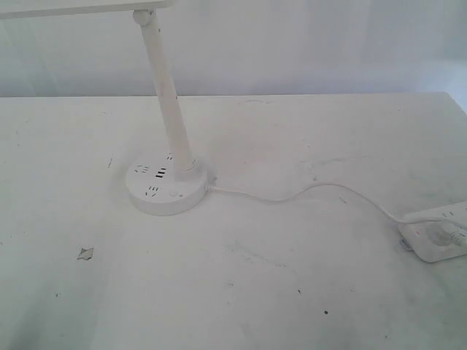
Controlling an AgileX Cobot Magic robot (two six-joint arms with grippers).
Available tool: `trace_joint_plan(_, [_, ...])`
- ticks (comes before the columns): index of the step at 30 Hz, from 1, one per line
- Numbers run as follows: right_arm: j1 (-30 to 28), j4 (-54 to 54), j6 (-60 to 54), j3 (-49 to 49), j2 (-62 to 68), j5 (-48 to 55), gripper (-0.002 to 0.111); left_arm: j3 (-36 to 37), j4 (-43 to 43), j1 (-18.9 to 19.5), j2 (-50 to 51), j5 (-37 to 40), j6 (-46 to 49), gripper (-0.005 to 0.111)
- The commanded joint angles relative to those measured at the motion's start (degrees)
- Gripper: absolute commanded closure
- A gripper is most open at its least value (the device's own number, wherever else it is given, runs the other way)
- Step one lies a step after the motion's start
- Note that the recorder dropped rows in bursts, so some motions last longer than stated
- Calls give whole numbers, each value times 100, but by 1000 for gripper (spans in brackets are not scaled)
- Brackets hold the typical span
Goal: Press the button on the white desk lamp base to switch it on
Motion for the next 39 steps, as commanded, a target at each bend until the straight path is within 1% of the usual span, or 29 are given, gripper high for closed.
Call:
trace_joint_plan(1, [31, 0, 6, 11, -32, -76, 108, -16, -5, 11, -27, -33, -6, 106])
trace_joint_plan(12, [31, 0, 6, 11, -32, -76, 108, -16, 13, 11, -27, -35, 39, 106])
trace_joint_plan(15, [31, 0, 6, 11, -32, -76, 108, -16, 158, 11, -27, -152, 649, 106])
trace_joint_plan(17, [31, 0, 138, 11, -32, -76, 108, -16, 158, 11, -27, -418, 915, 106])
trace_joint_plan(19, [31, 0, 138, 11, -32, -76, 108, -16, 113, 11, -27, -817, 786, 106])
trace_joint_plan(20, [31, 0, 138, 11, -32, -76, 108, -16, 113, 11, -27, -1141, 601, 106])
trace_joint_plan(22, [31, 0, 138, 11, -32, -76, 108, -16, 113, 11, -27, -1529, 612, 106])
trace_joint_plan(25, [31, 0, 138, 11, -32, -76, 108, -16, 129, 11, -27, -1733, 612, 106])
trace_joint_plan(27, [31, 0, 138, 11, -32, -76, 108, -16, 129, 11, -27, -2068, 433, 106])
trace_joint_plan(29, [31, 0, 138, 11, -32, -76, 108, -16, 129, 11, -27, -2497, -323, 106])
trace_joint_plan(30, [31, 0, 138, 11, -32, -76, 108, -16, 129, 11, -27, -2793, -1247, 106])
trace_joint_plan(32, [31, 0, 138, 11, -32, -76, 108, -16, 129, 11, -27, -3266, -2651, 106])
trace_joint_plan(34, [31, 0, 138, 11, -32, -76, 108, -16, 129, 11, -27, -3770, -3549, 106])
trace_joint_plan(37, [31, 0, 138, 11, -32, -76, 108, -16, 142, 11, -27, -4473, -3924, 106])
trace_joint_plan(39, [31, 0, 138, 11, -32, -76, 108, -16, 199, 11, -27, -4877, -4516, 106])
